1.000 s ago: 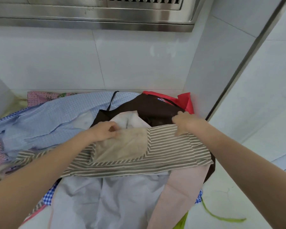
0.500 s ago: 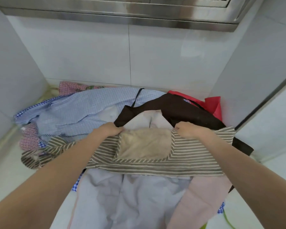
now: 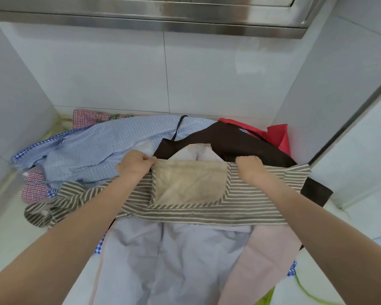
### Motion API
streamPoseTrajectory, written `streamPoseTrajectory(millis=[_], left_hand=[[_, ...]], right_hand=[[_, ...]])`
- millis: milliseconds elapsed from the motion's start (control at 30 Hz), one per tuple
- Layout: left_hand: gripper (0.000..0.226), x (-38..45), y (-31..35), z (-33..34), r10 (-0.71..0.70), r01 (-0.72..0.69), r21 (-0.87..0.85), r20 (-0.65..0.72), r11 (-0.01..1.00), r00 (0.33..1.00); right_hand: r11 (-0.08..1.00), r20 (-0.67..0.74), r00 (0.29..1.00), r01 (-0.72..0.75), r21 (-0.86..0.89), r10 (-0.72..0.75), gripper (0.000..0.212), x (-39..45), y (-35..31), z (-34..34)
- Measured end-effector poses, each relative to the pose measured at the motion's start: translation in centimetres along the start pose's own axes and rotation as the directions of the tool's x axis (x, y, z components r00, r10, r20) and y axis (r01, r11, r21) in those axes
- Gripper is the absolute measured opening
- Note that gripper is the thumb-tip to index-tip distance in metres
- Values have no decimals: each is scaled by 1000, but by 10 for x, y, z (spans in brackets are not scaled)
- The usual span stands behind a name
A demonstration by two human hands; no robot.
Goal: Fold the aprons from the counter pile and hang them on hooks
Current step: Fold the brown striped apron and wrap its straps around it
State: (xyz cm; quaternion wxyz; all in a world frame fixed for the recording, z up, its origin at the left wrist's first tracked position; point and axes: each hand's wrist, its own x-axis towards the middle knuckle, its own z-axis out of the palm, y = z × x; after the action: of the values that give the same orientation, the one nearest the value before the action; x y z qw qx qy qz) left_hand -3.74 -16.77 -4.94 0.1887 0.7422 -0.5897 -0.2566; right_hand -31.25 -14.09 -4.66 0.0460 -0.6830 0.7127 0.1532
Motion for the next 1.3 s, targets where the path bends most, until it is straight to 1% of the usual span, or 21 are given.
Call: streamPoseTrajectory(millis=[33, 67, 100, 133, 200, 233, 267, 300, 333, 400, 467, 567, 633, 700, 733, 833, 933, 1033, 1133, 1233, 1300], left_hand=[[32, -4, 0, 0, 144, -121, 277, -61, 953, 988], [29, -8, 0, 1, 310, -218, 509, -102, 833, 945], [25, -15, 0, 3, 447, -286, 635, -106, 718, 888], [24, -21, 1, 6, 557, -367, 651, -103, 664, 824], [23, -30, 4, 11, 791, -642, 534, -86, 550, 606], [22, -36, 2, 14, 876, -767, 478, -9, 427, 482], [26, -42, -1, 20, 901, -846, 433, 148, 311, 407], [33, -49, -6, 27, 857, -884, 379, 321, 273, 402], [43, -57, -11, 31, 758, -880, 346, 462, 325, 461], [56, -60, -28, 35, 488, -789, 397, 628, 469, 606], [58, -61, -35, 33, 361, -729, 427, 665, 535, 654], [57, -60, -32, 32, 384, -735, 502, 634, 456, 671], [56, -62, -28, 40, 495, -784, 507, 609, 359, 620], [58, -63, -21, 45, 624, -843, 489, 593, 224, 510], [54, -61, -20, 48, 671, -860, 478, 579, 179, 463], [18, -62, -8, 47, 785, -890, 395, 466, 227, 408], [13, -62, 5, 31, 864, -902, 322, 317, 289, 390], [14, -68, 3, 25, 870, -924, 351, 395, 153, 294], [27, -78, -16, 44, 767, -919, 393, 584, 22, 267], [24, -74, -28, 56, 655, -931, 364, 696, 29, 293], [22, -71, -24, 57, 628, -938, 343, 719, 52, 297]], right_hand=[[1000, -23, 1000, -7, -17, 7, 25, -1, 1, 1], [999, -53, 998, -20, -29, 18, 26, -3, 2, 3], [999, -89, 995, -37, -29, 34, 28, -5, 2, 4], [999, -140, 989, -48, -18, 45, 30, -8, 0, 6], [999, -264, 964, 24, 22, -18, 32, -16, -10, 6], [991, -292, 949, 130, 22, -117, 34, -21, -18, 7], [966, -283, 927, 259, 10, -246, 37, -26, -28, 10], [925, -241, 899, 380, 12, -366, 42, -32, -37, 15], [892, -173, 884, 449, 50, -435, 48, -39, -43, 22], [888, -17, 898, 438, 143, -440, 59, -51, -45, 37], [905, 55, 908, 407, 123, -416, 64, -63, -34, 55], [921, -2, 922, 386, 42, -387, 63, -71, -18, 69], [922, -3, 929, 368, 119, -370, 59, -70, -10, 69], [920, 24, 937, 337, 201, -349, 53, -70, -3, 67], [926, 22, 939, 335, 174, -344, 48, -72, 0, 66], [952, -51, 951, 301, -58, -304, 43, -76, 12, 66], [975, -139, 967, 205, -84, -215, 40, -79, 26, 56], [968, -312, 919, 249, -14, -241, 33, -78, 41, 48], [965, -209, 942, 250, -84, -262, 29, -88, 34, 51], [961, 40, 970, 244, -129, -241, 37, -93, 31, 69], [964, 126, 963, 251, -86, -240, 37, -96, 33, 74]])
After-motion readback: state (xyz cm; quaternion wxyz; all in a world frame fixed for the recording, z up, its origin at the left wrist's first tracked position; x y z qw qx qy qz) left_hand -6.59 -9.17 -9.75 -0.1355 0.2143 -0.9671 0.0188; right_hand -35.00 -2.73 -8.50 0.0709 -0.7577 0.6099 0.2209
